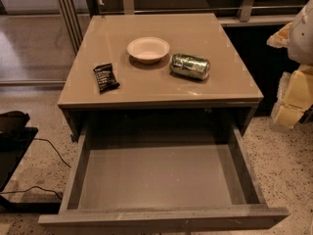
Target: Place green can into top drawer
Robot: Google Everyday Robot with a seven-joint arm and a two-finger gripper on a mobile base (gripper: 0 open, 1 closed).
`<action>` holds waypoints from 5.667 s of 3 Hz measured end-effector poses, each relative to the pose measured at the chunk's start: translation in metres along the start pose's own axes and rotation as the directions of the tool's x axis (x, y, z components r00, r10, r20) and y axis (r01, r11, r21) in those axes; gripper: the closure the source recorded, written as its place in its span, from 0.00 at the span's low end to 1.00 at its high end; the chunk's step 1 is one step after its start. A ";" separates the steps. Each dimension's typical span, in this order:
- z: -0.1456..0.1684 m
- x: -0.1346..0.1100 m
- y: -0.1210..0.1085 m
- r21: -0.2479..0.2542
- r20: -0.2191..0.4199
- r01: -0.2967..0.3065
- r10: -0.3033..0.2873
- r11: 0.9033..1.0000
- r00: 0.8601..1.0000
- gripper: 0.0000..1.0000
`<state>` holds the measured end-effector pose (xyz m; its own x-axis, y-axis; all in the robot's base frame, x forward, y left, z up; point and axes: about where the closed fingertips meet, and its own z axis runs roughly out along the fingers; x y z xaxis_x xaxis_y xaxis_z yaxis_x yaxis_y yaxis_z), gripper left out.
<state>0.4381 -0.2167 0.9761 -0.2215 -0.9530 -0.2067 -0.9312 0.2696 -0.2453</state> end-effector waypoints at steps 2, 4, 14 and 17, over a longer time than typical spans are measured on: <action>0.011 -0.015 -0.013 0.014 0.044 0.023 -0.023 1.000 0.999 0.00; 0.030 -0.037 -0.041 0.053 0.253 0.045 -0.058 0.998 0.966 0.00; 0.178 -0.119 -0.174 0.032 0.446 -0.046 0.027 0.998 0.894 0.00; 0.209 -0.136 -0.180 -0.018 0.443 -0.049 0.052 0.999 0.895 0.00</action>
Offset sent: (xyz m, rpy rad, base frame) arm 0.0444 0.0255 -0.0178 0.0707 -0.0367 0.0698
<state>0.6959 -0.1068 0.8507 -0.1183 -0.7780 -0.6171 -0.9244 0.3132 -0.2177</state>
